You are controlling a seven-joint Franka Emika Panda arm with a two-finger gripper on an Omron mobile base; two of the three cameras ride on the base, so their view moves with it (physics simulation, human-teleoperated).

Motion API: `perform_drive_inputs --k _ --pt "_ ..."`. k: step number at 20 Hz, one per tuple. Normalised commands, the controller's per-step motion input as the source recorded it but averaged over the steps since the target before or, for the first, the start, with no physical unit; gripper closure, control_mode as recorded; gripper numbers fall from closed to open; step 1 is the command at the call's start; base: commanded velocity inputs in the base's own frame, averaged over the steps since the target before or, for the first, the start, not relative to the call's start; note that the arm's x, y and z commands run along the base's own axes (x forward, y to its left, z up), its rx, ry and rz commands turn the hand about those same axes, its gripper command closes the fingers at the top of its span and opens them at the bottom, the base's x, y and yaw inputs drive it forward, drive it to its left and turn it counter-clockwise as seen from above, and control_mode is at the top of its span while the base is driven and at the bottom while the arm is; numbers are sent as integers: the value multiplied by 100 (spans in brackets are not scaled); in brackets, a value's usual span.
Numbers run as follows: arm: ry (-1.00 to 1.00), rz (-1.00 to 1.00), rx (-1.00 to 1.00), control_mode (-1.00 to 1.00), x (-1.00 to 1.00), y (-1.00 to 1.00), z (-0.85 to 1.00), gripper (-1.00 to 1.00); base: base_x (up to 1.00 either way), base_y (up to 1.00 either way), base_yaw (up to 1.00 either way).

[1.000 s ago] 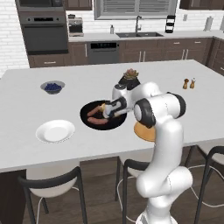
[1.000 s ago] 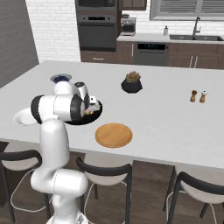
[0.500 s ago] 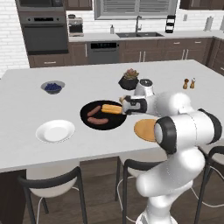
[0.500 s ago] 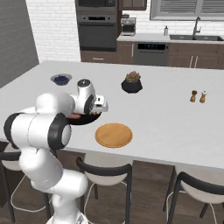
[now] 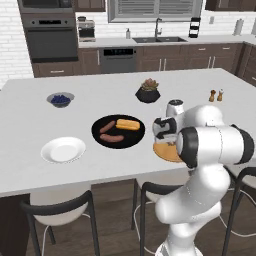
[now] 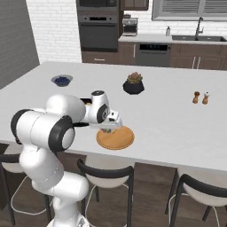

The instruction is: Place one bun and one sausage from the bowl on each plate.

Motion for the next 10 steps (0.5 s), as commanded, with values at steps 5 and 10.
perform_drive_inputs --k 5,10 --pt "12 0 -3 -100 -10 0 -60 -100 0 0 0" --pt "-8 0 1 -100 -33 -9 2 -100 0 0 0"
